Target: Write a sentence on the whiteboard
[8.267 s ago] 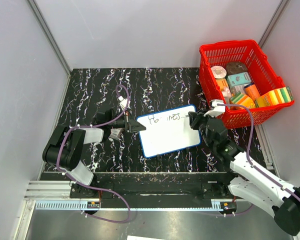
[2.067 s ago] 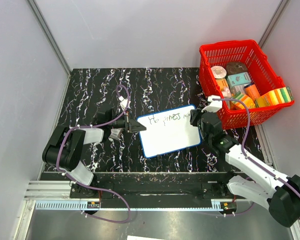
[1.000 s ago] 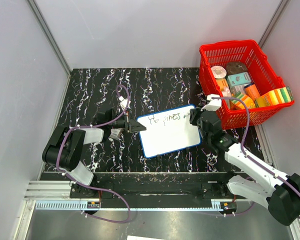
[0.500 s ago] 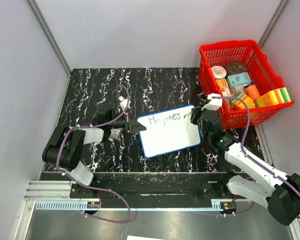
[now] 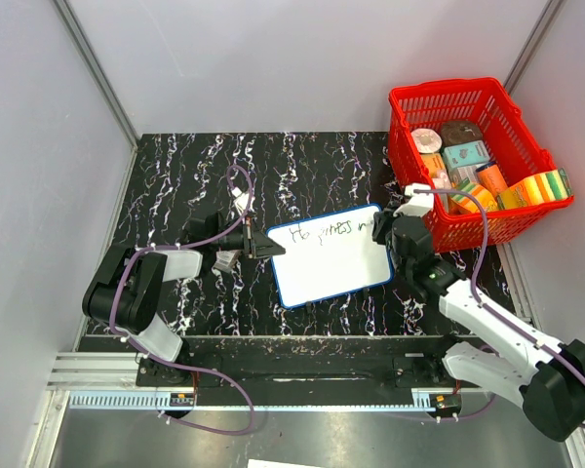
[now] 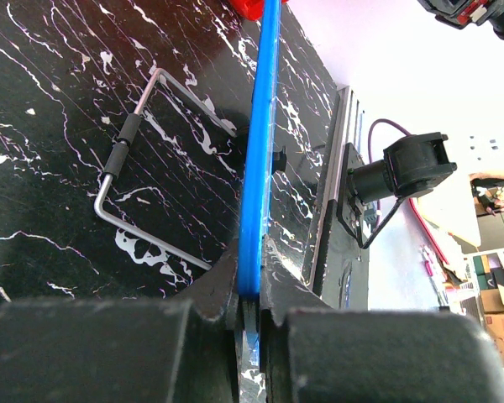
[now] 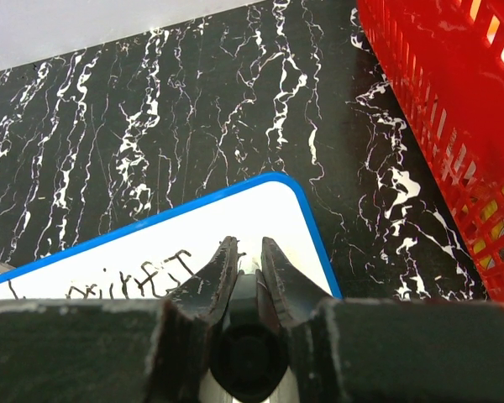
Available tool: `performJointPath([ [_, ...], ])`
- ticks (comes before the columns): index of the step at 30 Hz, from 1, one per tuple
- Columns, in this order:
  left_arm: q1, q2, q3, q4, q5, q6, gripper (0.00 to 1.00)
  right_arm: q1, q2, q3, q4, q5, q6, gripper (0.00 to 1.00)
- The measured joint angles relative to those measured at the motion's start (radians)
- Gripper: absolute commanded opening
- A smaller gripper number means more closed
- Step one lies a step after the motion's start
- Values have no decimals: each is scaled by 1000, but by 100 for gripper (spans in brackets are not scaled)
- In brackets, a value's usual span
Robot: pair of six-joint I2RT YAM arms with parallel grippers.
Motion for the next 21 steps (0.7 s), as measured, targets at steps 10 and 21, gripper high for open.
performJointPath([
  [10,0,0,0,-1,0,-1,0,-3,-23,-23,-17,-26,14,0],
  [21,0,0,0,0,0,6,0,-4,-129,-29,-79,-27,16,0],
])
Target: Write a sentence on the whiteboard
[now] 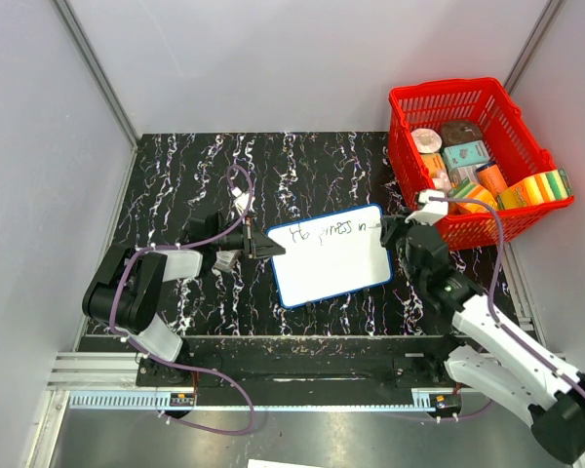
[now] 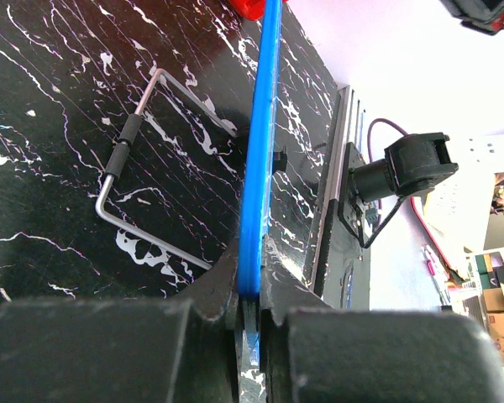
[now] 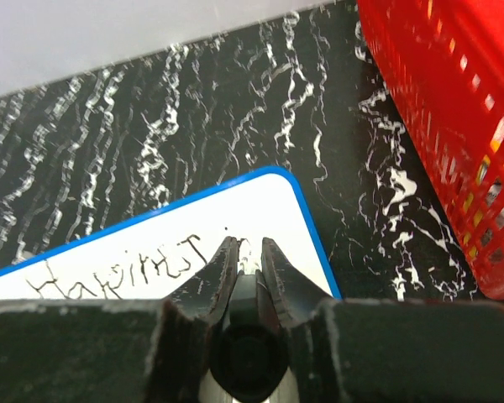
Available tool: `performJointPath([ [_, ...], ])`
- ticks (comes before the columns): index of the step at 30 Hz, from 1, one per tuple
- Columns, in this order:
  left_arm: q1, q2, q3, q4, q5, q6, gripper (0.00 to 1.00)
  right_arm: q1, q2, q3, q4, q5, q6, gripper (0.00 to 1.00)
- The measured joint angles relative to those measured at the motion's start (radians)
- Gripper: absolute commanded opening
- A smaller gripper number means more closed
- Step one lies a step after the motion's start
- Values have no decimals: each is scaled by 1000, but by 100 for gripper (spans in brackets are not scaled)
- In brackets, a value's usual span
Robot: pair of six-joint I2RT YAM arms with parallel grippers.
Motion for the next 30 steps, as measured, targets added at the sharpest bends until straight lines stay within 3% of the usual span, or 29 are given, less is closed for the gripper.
performJointPath([
  [12,0,0,0,0,0,0,0,-1,-180,48,-23,-31,-37,0],
  [30,0,0,0,0,0,0,0,5,-127,16,-65,-264,-58,0],
])
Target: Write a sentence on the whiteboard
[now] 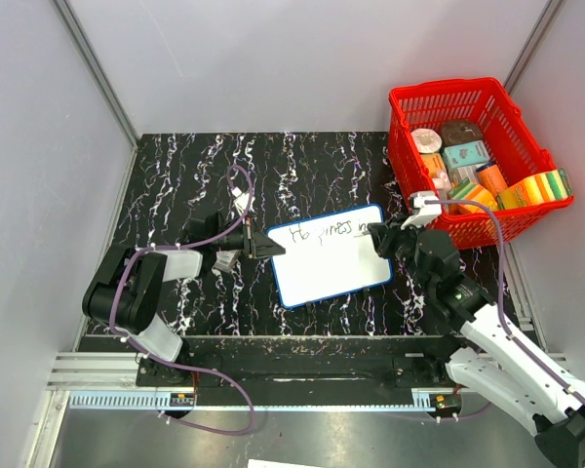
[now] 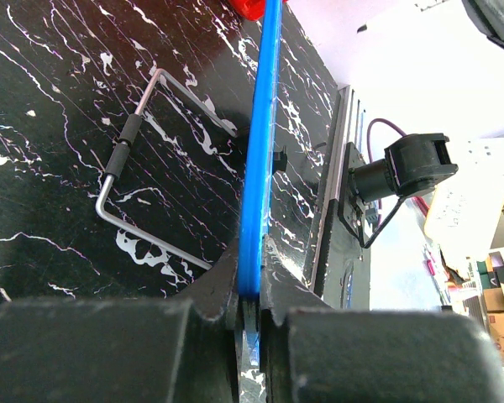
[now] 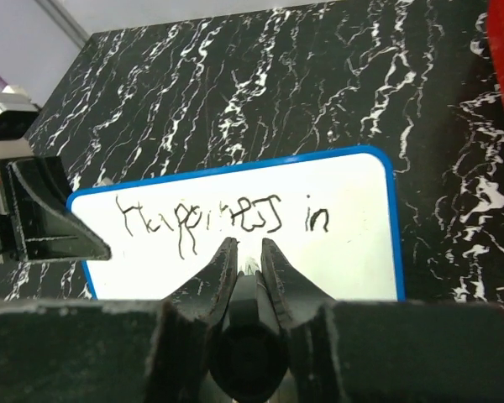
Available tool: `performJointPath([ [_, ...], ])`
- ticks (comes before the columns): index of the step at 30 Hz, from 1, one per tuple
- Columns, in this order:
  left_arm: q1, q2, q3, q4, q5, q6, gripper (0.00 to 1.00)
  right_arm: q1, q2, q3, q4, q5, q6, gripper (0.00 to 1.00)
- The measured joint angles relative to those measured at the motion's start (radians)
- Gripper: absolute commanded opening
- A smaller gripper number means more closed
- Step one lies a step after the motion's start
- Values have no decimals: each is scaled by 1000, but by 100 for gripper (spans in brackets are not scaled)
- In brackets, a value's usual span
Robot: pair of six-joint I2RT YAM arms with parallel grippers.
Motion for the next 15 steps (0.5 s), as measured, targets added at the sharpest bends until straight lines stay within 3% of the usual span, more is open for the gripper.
performJointPath([
  [15,0,0,0,0,0,0,0,234,94,-11,90,13,27,0],
])
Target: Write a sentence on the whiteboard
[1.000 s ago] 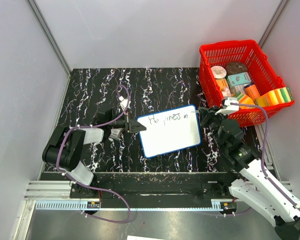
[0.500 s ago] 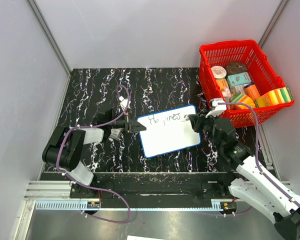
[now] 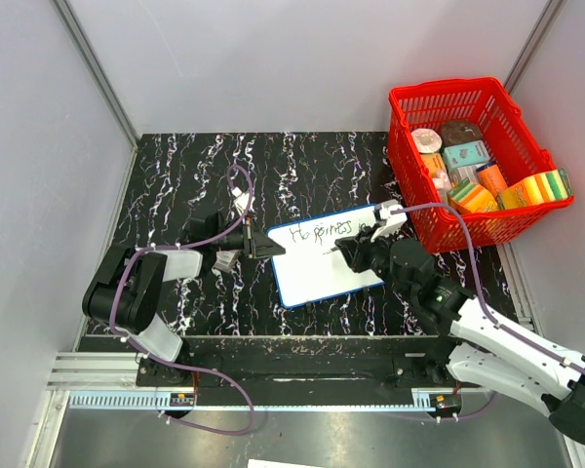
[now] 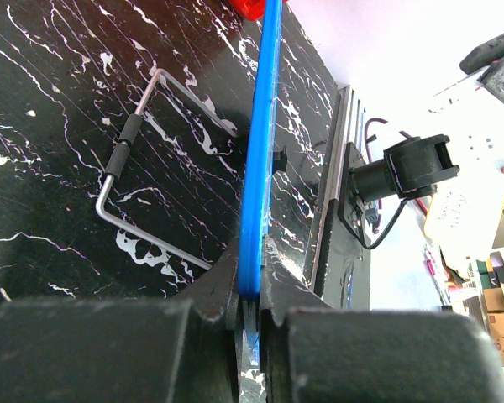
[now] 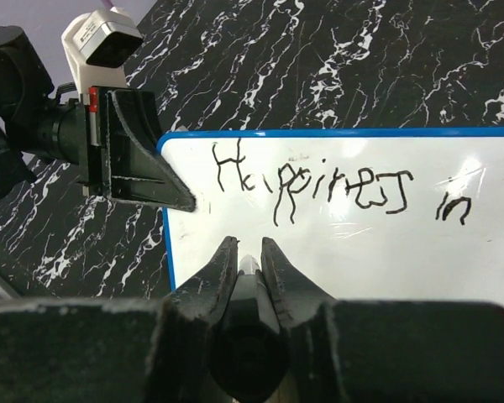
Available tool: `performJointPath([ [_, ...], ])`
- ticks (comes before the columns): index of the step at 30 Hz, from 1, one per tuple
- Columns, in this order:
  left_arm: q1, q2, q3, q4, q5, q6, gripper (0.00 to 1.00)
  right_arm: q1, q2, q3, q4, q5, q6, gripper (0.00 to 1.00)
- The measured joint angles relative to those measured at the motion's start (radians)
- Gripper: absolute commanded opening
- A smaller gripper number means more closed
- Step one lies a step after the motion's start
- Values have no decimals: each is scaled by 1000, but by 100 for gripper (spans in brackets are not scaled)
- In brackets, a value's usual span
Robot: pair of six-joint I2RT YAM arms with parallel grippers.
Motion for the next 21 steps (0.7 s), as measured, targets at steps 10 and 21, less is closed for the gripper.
performJointPath([
  [10,0,0,0,0,0,0,0,23,8,-23,69,-10,11,0],
  [21,0,0,0,0,0,0,0,24,38,-25,103,-36,14,0],
])
